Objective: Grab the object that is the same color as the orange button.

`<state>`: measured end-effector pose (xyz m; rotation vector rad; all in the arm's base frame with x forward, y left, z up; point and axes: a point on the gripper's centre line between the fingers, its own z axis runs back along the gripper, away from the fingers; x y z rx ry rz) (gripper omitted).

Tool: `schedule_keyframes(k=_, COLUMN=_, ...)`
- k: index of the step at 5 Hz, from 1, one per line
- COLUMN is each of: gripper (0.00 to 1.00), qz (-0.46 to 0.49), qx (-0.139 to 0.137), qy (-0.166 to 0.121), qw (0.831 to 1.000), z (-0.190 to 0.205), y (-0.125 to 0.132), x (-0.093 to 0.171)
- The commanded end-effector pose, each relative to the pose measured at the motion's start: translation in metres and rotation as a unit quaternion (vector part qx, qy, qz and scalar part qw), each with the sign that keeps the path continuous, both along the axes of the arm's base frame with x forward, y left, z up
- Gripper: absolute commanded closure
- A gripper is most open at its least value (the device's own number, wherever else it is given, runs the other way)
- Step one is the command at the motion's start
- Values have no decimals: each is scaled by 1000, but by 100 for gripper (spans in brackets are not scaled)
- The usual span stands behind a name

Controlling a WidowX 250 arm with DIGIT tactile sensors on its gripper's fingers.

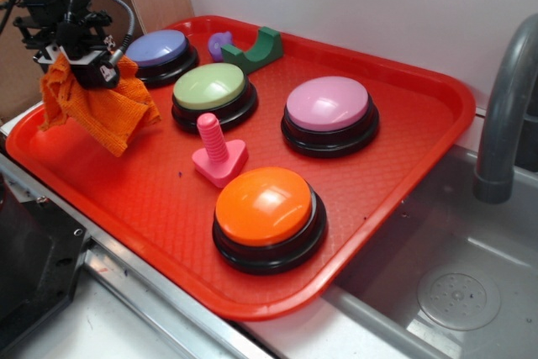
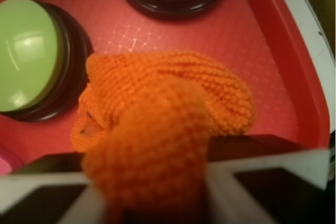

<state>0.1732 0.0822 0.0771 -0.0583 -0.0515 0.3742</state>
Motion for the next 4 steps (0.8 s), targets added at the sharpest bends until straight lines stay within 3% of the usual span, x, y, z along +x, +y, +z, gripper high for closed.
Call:
schedule_keyframes(k=1, gripper=100, qz=-167, qx=-30, qy=-42, qw=985, z=88, y=-90, x=-13)
schedule_keyframes(k=3, gripper=100, qz=-175, qx=-27, qy=-37, qw=983, z=84, y=-113, x=-14)
schedule_keyframes(k=4, gripper=100, qz=-128, qx=-22, qy=-31, qw=991, z=83, y=-101, x=-16)
